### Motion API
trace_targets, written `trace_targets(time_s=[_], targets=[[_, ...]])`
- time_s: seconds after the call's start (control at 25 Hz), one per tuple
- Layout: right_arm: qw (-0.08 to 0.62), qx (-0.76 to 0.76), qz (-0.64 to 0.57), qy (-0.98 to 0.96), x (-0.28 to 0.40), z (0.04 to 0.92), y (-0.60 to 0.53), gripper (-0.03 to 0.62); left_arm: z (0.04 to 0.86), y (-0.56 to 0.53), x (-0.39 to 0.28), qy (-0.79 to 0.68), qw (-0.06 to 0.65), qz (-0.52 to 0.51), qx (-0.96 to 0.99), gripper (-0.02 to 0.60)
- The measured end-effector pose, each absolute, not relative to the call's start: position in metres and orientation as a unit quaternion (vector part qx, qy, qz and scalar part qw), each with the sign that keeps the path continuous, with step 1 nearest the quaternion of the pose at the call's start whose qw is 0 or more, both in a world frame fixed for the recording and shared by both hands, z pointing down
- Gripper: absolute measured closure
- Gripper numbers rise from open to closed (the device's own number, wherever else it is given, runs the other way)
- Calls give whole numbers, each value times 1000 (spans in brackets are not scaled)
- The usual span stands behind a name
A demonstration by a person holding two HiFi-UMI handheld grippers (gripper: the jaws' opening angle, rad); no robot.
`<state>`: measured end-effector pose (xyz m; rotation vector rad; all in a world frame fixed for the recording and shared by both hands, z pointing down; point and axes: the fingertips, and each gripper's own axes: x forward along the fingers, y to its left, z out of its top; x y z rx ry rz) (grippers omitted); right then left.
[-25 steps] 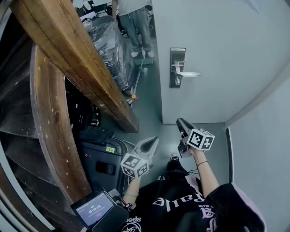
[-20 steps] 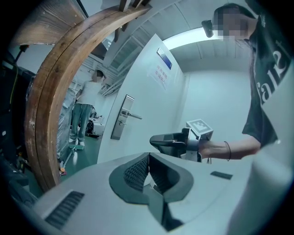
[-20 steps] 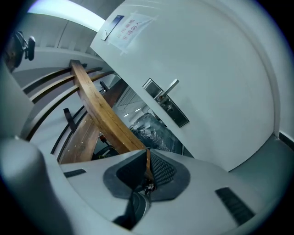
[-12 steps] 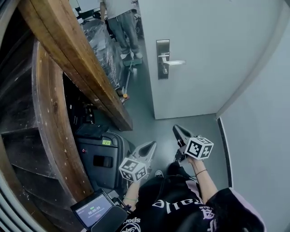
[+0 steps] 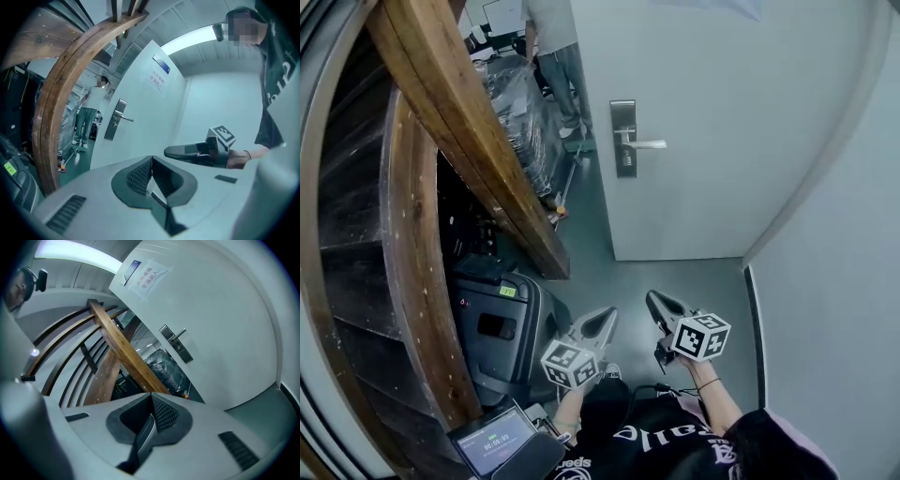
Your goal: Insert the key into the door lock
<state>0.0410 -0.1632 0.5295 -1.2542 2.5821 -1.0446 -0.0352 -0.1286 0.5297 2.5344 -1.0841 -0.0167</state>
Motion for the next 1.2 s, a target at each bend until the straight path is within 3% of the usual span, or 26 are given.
trace_targets(time_s=[0.52,1.2], targets=[[8,-345,-327,880,128,523,-69,576,532,-12,70,-443,205,-8,873,577],[28,-353,-342,870,75,526,56,576,516,100,29,-416,178,-6,892,577]])
